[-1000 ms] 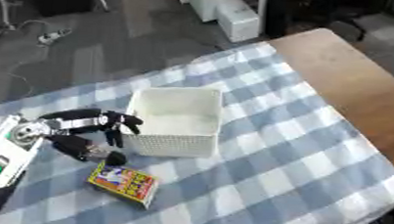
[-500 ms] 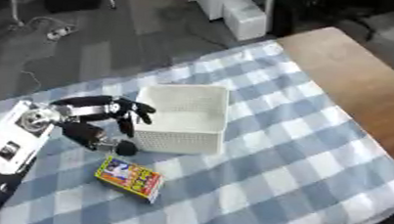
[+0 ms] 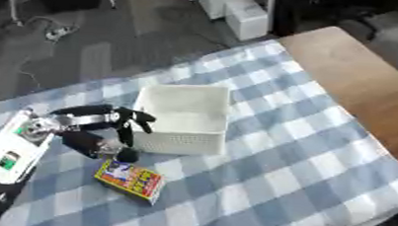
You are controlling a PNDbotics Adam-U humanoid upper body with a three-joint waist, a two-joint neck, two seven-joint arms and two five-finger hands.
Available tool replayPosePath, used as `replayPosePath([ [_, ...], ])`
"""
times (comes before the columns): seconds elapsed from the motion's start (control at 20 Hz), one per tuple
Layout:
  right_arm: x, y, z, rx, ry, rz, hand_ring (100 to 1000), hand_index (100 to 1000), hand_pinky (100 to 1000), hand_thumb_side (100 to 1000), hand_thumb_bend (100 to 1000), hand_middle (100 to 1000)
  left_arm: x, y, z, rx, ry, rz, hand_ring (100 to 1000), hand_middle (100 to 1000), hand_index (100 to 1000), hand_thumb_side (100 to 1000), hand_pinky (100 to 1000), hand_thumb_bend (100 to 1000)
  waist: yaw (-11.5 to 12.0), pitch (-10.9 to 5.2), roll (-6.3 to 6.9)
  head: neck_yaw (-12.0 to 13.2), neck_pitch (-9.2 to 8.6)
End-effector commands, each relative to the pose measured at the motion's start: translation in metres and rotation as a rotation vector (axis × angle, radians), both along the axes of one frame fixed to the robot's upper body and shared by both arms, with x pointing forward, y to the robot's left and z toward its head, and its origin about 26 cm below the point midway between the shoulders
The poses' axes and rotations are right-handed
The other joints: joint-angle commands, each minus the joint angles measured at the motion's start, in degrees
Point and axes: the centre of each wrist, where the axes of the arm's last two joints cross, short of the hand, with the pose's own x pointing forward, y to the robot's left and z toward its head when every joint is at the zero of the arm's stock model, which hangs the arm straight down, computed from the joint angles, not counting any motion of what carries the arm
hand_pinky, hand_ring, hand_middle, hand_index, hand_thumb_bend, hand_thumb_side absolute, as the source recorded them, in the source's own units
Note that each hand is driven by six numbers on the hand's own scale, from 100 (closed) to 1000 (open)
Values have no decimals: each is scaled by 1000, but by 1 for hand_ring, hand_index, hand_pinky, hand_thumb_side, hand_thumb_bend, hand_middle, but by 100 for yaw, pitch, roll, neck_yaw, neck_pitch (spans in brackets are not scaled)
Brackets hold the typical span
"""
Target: Pick up objects on the table and place them in the box.
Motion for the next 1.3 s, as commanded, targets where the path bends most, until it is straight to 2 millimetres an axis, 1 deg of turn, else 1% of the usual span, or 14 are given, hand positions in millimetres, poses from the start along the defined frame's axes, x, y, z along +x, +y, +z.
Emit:
replayPosePath([
  [0.05,-1,-2,12,-28,-28,-2,357,596,428,1000,100,403,-1,9,9,57,-55,-183,621,814,1000,748,611,656,13,-61,-64,-150,-55],
  [0.2,-2,-2,12,-28,-28,-2,357,596,428,1000,100,402,-4,13,5,39,-50,-183,626,822,1000,716,623,688,16,-60,-64,-202,-54],
  [0.3,-2,-2,12,-26,-29,-3,357,596,428,1000,100,403,-6,16,4,20,-53,-186,649,830,1000,708,650,701,18,-59,-65,-224,-56],
  [0.45,-2,-3,12,-23,-29,-5,356,597,428,1000,100,402,-10,18,1,3,-53,-195,652,835,1000,694,654,717,21,-50,-69,-283,-28],
  [0.7,-2,-4,12,-6,-28,-14,356,597,426,1000,100,402,-13,20,-6,21,-49,-201,657,837,1000,686,660,717,23,-43,-80,-409,-27],
  [0.75,-2,-4,12,-3,-28,-16,356,597,427,1000,100,402,-14,20,-7,29,-46,-201,658,837,1000,672,661,728,23,-40,-82,-444,-33],
  [0.85,-2,-4,13,-2,-27,-18,356,597,427,1000,100,402,-15,20,-11,45,-40,-204,660,837,1000,681,662,719,23,-36,-85,-482,-44],
  [1.3,-2,-4,13,-3,-28,-20,356,597,427,1000,100,402,-19,22,-24,107,-21,-214,675,838,1000,666,676,729,17,-31,-85,-527,-61],
])
